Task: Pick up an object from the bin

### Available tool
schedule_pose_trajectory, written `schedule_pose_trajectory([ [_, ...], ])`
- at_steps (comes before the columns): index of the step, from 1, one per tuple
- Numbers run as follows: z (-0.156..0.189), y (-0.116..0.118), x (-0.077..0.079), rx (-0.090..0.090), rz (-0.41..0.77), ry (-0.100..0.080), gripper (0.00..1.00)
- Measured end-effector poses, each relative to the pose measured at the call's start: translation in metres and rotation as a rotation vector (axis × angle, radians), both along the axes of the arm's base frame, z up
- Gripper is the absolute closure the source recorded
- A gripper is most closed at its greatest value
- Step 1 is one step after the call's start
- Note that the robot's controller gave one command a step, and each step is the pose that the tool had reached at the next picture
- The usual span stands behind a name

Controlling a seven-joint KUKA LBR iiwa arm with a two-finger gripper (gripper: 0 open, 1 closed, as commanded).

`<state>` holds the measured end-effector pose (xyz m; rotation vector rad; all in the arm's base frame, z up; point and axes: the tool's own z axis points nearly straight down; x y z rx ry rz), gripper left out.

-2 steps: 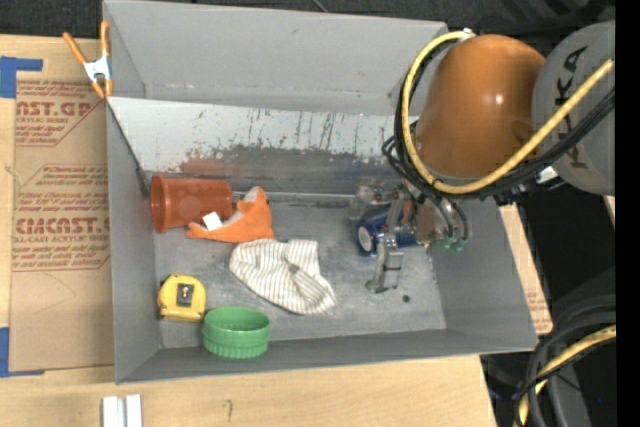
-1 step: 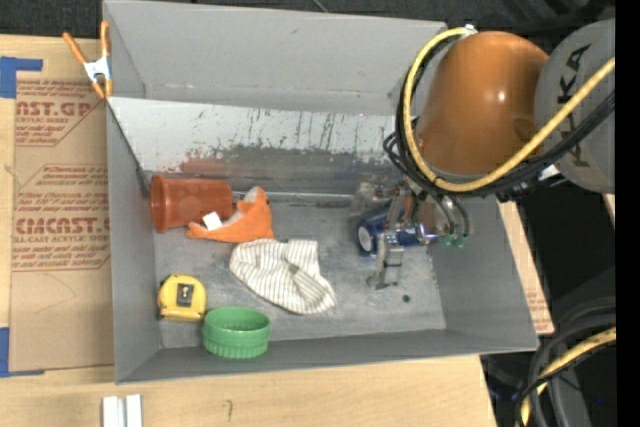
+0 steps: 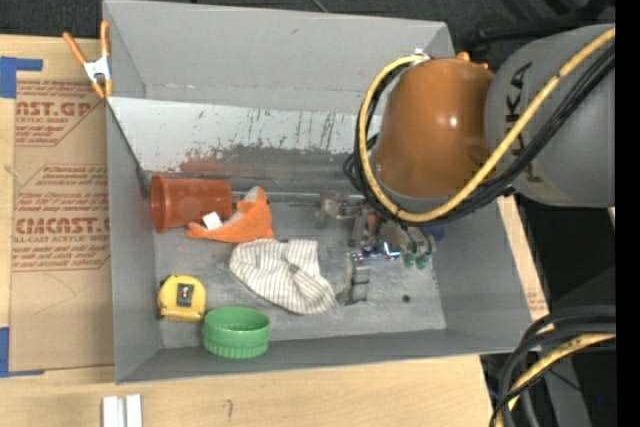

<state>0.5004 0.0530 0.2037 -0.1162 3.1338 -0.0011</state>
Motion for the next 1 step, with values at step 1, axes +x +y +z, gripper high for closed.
schedule_pose_trajectory([
  [1, -0.0508, 0.0083, 0.0109, 0.003, -0.048, 0.002, 0.00],
])
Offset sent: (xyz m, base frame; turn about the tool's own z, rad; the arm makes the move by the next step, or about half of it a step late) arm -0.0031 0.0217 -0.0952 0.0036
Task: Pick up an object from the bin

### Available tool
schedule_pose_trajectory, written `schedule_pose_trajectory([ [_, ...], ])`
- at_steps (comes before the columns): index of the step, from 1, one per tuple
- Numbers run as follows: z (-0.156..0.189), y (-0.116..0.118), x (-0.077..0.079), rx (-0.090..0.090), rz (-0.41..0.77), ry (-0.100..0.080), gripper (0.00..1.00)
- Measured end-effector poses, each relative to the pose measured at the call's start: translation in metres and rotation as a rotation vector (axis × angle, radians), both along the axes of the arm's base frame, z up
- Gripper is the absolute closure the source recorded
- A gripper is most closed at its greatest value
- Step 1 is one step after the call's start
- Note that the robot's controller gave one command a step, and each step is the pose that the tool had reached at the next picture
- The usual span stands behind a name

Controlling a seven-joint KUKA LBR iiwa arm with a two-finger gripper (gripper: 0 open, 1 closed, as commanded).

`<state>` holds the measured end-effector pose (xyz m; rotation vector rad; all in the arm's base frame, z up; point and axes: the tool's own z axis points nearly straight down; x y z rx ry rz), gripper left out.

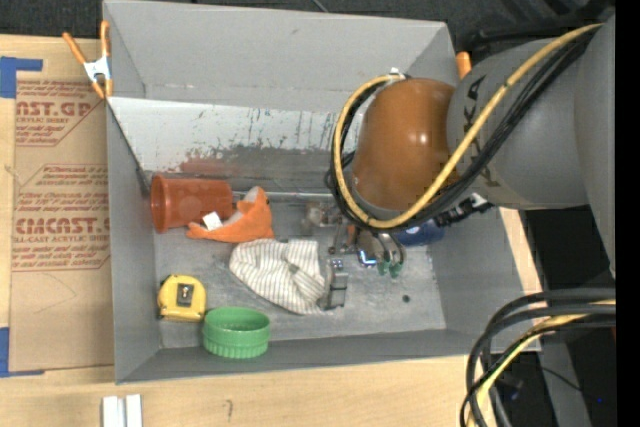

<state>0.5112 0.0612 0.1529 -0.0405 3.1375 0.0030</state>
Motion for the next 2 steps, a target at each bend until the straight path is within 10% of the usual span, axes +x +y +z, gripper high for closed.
schedule_pose_trajectory([
  [2, -0.0199, 0.0019, -0.0020, -0.002, -0.018, 0.002, 0.00],
])
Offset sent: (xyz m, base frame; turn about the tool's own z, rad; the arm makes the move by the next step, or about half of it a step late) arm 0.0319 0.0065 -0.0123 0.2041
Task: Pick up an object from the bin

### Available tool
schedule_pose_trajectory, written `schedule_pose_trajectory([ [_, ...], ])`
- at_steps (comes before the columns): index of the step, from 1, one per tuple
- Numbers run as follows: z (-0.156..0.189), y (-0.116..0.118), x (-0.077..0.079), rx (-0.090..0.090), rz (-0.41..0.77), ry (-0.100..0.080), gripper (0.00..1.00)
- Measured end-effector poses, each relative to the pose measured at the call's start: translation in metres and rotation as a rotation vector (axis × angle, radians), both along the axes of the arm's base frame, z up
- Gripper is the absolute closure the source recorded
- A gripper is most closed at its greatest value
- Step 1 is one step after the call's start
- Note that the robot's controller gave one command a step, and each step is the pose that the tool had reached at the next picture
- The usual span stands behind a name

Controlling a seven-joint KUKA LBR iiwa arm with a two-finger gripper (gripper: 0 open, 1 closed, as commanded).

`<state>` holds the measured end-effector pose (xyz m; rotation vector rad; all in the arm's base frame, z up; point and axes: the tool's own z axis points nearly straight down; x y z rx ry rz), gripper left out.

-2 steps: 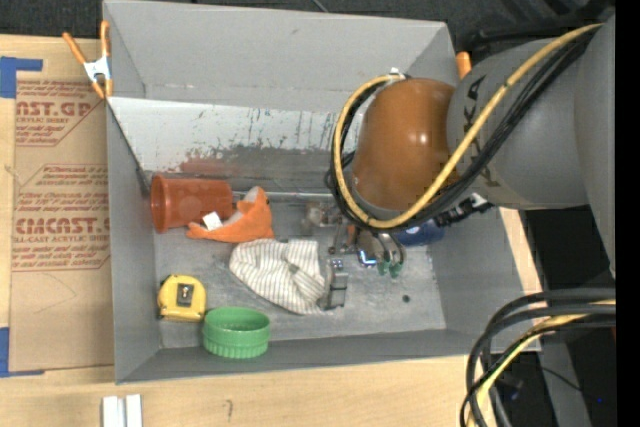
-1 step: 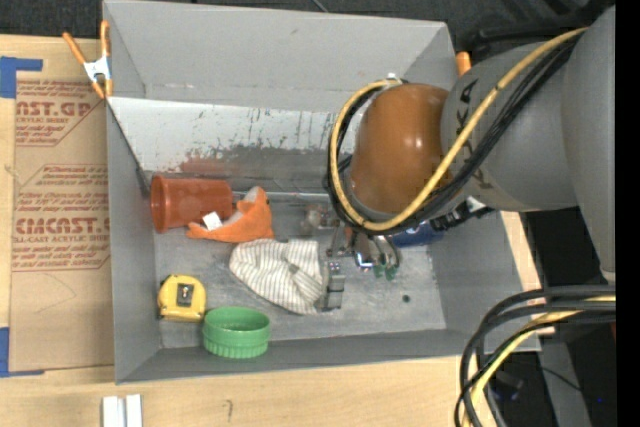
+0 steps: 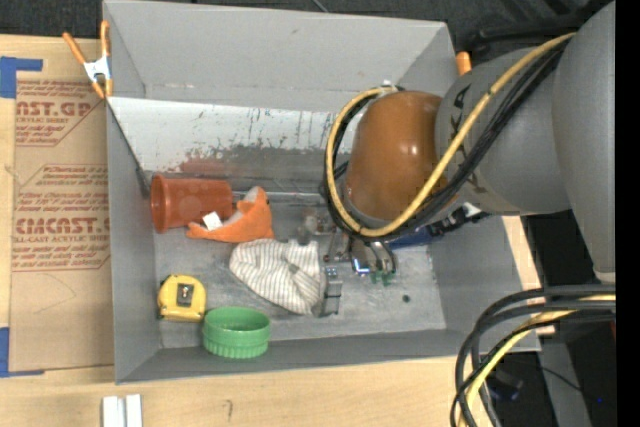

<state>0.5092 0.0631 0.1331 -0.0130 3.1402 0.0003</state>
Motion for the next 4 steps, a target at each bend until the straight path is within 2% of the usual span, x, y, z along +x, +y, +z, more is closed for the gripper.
schedule_pose_trajectory([
  [1, -0.063, -0.012, 0.024, 0.001, 0.303, 0.000, 1.00],
  [2, -0.063, -0.012, 0.024, 0.001, 0.303, 0.000, 1.00],
  [3, -0.055, -0.024, 0.029, 0.001, 0.326, 0.001, 1.00],
  [4, -0.047, -0.026, 0.024, 0.000, 0.330, 0.001, 1.00],
])
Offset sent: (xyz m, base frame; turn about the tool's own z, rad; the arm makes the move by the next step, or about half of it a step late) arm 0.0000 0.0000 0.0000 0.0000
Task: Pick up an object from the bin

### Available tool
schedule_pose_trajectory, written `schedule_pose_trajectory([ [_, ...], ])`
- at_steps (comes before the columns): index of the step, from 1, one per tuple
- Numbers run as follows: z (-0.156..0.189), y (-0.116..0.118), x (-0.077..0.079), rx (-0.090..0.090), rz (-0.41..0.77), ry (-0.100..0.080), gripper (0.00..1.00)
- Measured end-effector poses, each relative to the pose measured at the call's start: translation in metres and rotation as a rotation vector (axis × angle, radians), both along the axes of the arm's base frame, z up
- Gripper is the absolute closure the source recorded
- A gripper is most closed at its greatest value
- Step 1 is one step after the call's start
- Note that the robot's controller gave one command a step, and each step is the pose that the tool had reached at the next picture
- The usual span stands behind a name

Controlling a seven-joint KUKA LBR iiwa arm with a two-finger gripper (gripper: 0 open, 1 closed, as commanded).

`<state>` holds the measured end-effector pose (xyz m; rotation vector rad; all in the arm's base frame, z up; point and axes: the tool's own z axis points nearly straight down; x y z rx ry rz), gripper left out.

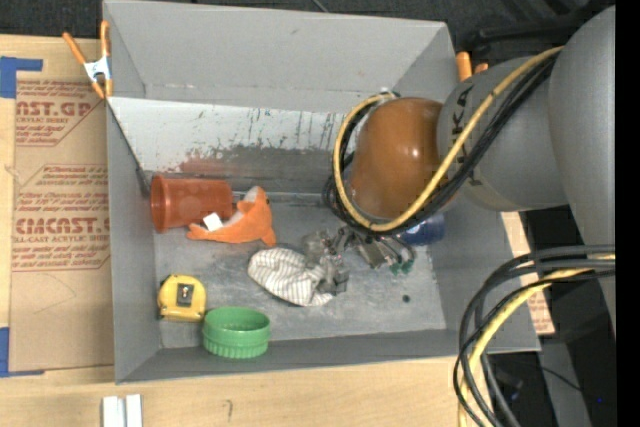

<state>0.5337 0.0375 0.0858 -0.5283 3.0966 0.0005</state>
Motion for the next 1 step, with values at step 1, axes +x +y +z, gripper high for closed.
schedule_pose_trajectory([
  [1, 0.0104, 0.0216, -0.0051, 0.001, 0.017, -0.001, 1.00],
])
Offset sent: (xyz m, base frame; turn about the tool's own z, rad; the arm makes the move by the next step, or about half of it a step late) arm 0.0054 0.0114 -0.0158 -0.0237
